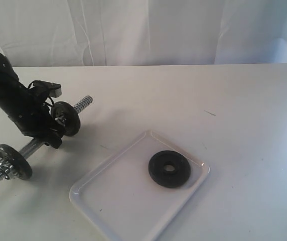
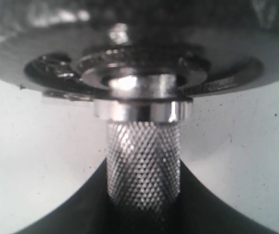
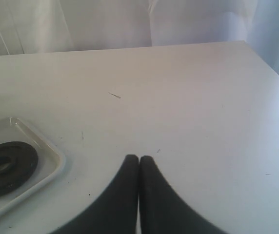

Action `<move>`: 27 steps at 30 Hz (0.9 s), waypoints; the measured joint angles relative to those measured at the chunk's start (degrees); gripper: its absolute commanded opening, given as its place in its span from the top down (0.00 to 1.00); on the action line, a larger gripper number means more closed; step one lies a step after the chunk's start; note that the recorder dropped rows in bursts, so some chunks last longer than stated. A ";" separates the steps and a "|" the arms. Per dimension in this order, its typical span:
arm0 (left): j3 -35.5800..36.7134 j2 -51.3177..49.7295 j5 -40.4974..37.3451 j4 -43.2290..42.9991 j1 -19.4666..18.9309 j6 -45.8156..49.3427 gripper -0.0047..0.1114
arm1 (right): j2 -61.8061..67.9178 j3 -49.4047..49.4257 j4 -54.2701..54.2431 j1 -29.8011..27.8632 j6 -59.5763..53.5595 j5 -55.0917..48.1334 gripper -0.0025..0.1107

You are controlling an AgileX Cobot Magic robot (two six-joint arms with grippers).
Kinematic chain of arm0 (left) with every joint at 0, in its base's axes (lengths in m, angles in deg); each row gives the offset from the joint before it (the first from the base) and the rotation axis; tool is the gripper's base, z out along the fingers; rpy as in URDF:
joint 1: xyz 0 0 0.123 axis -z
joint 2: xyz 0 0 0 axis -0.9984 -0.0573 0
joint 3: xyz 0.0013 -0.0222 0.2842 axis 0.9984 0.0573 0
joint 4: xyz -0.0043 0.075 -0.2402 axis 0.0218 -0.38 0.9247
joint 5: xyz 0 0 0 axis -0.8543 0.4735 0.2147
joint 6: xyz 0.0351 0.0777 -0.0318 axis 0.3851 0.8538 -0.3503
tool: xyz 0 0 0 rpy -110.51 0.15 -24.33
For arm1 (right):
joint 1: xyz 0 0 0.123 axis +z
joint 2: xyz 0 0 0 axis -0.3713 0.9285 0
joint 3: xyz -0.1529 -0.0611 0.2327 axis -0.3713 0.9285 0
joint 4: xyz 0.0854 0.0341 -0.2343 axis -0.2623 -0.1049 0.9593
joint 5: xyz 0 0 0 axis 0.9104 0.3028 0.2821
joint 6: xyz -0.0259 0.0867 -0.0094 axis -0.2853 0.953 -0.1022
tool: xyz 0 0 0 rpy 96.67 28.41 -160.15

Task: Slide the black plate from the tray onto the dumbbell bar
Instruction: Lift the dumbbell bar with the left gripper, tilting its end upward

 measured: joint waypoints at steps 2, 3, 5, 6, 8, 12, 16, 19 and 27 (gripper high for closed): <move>0.00 0.00 0.11 0.00 0.00 0.35 0.96 | 0.00 0.00 0.00 0.00 0.00 0.00 0.98; 0.00 0.12 0.11 0.00 0.00 0.59 0.96 | 0.00 0.00 0.00 0.00 0.00 0.00 0.98; 0.00 0.40 0.34 0.58 0.00 1.39 0.96 | 0.00 0.00 0.00 0.00 0.00 0.00 0.98; 0.13 0.50 0.49 0.93 0.00 1.94 0.96 | 0.00 0.00 0.00 0.00 0.00 0.00 0.98; 0.52 1.06 0.74 1.98 0.00 3.80 0.96 | 0.00 0.00 0.00 0.00 0.00 0.00 0.98; 0.99 3.01 -0.16 3.15 0.00 6.29 0.96 | 0.00 0.00 0.00 0.00 0.00 0.00 0.98; 0.99 6.36 -2.01 3.43 0.00 7.04 0.96 | 0.00 0.00 0.00 0.00 0.00 0.00 0.98; 1.84 8.66 -2.38 3.94 0.00 7.50 0.96 | 0.00 0.00 0.00 0.00 0.00 0.00 0.98; 5.54 12.31 -2.72 5.25 0.00 9.69 0.96 | 0.00 0.00 0.00 0.00 0.00 0.00 0.98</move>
